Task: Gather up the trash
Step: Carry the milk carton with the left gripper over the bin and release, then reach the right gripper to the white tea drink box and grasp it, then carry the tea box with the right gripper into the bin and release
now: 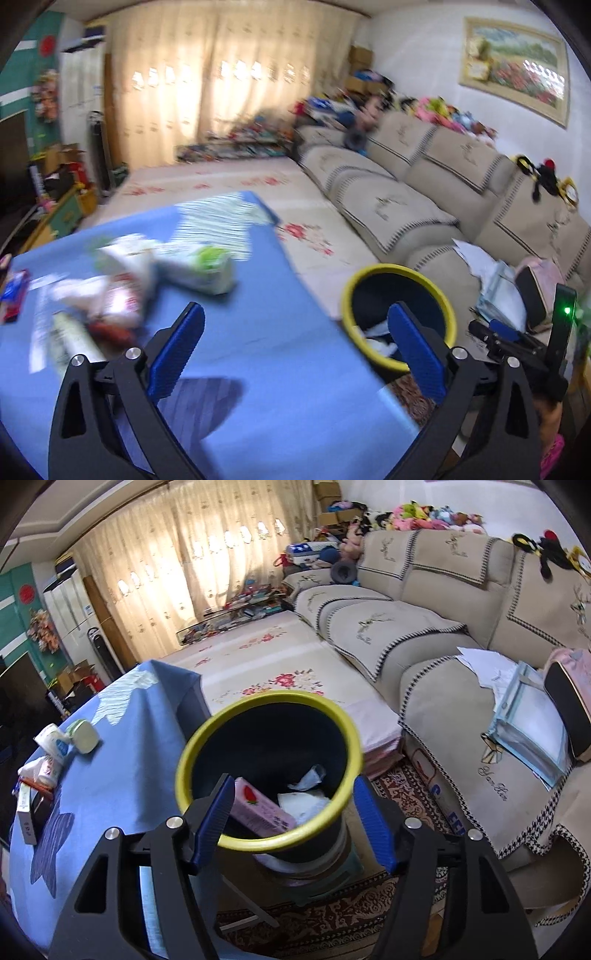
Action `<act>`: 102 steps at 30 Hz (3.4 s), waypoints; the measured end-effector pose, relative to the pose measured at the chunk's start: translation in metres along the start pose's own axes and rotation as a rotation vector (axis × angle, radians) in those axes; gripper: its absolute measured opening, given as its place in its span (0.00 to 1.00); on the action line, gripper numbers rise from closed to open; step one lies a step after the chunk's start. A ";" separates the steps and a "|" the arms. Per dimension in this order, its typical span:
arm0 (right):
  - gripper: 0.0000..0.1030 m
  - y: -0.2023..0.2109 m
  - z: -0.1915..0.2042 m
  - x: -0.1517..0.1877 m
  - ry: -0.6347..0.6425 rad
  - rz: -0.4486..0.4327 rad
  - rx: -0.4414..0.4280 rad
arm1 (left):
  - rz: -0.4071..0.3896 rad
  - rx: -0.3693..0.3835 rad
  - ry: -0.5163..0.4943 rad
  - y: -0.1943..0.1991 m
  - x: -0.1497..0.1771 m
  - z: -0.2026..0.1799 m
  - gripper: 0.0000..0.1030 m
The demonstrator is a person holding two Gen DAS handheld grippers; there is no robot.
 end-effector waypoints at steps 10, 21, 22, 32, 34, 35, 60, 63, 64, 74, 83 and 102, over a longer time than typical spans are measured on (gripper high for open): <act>0.64 -0.022 0.117 0.009 0.158 0.055 -0.168 | -0.089 -0.263 0.125 0.073 0.047 0.146 0.95; 0.64 -0.061 0.293 0.039 0.386 0.173 -0.415 | -0.056 -0.493 0.285 0.104 0.104 0.286 0.95; 0.64 -0.062 0.306 0.042 0.402 0.178 -0.428 | -0.055 -0.500 0.295 0.106 0.106 0.295 0.95; 0.64 -0.066 0.415 0.089 0.633 0.218 -0.565 | -0.101 -0.582 0.380 0.135 0.112 0.354 0.95; 0.64 -0.064 0.426 0.096 0.670 0.219 -0.577 | -0.108 -0.598 0.403 0.142 0.116 0.367 0.95; 0.64 -0.063 0.434 0.100 0.697 0.214 -0.584 | -0.108 -0.606 0.411 0.146 0.117 0.371 0.95; 0.71 -0.111 0.475 0.135 1.080 0.119 -0.377 | -0.061 -0.583 0.447 0.132 0.136 0.388 0.95; 0.70 -0.105 0.472 0.132 1.038 0.127 -0.412 | -0.056 -0.580 0.446 0.129 0.136 0.387 0.95; 0.70 -0.103 0.471 0.130 1.013 0.138 -0.434 | -0.054 -0.578 0.446 0.128 0.135 0.387 0.95; 0.69 -0.068 0.443 0.112 0.722 0.274 -0.673 | -0.045 -0.548 0.424 0.117 0.131 0.372 0.95; 0.69 -0.038 0.382 0.079 0.574 0.226 -0.665 | -0.045 -0.502 0.383 0.105 0.122 0.342 0.95; 0.69 -0.053 0.133 -0.002 0.144 0.063 -0.268 | -0.007 -0.382 0.225 0.056 0.086 0.247 0.95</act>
Point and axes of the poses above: each gripper's, at about its wrist camera, not at the fingertips, and y roughly against the way its jaws point, z to its left, x to its underside, the point moved 7 cm from there along -y, roughly the way its jaws point, and after that the axes turned 9 degrees about -x, right-handed, at the moved point
